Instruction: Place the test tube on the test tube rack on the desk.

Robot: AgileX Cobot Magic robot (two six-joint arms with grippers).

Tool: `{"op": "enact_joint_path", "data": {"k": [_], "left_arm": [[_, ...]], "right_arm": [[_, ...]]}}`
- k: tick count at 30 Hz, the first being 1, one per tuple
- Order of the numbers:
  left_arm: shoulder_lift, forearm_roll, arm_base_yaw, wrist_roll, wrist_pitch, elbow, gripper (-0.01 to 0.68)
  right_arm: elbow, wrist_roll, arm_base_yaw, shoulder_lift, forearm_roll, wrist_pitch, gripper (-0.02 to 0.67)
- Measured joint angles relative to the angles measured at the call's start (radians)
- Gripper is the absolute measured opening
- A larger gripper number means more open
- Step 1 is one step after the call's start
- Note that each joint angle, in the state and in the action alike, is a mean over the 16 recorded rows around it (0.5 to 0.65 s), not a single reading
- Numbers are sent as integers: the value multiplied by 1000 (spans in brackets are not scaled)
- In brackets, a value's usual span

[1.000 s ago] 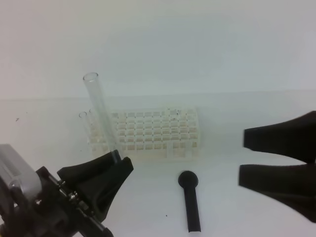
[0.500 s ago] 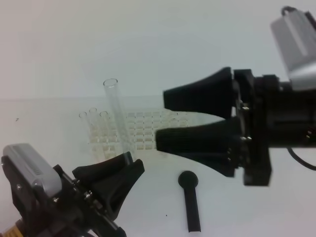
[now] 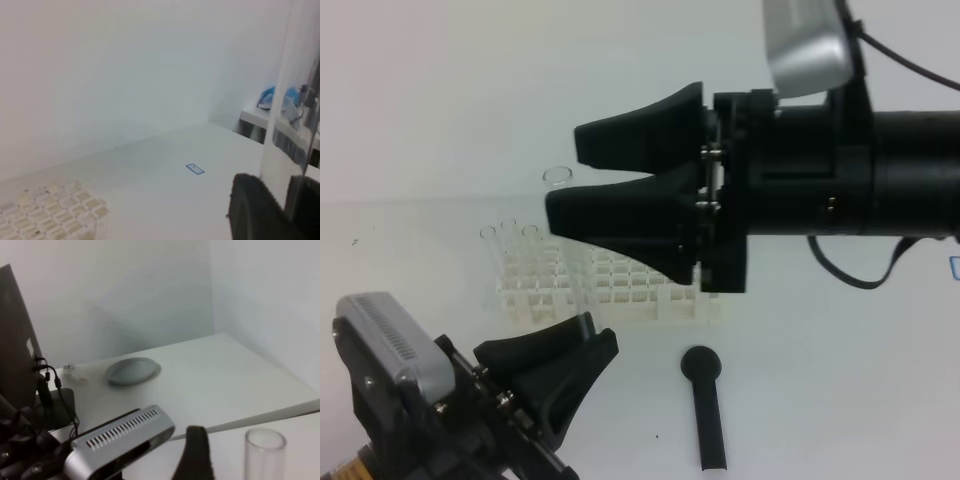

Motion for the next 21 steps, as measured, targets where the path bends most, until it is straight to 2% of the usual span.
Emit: {"op": "enact_joint_path", "data": {"k": [13,21], "left_arm": [[0,2,0,-4,3,0,112],[0,-12,0,-4,7,0,112]], "right_arm": [[-51,3,59,67,7,-10,462],[-53,-3,62,71,8,-17,334]]}}
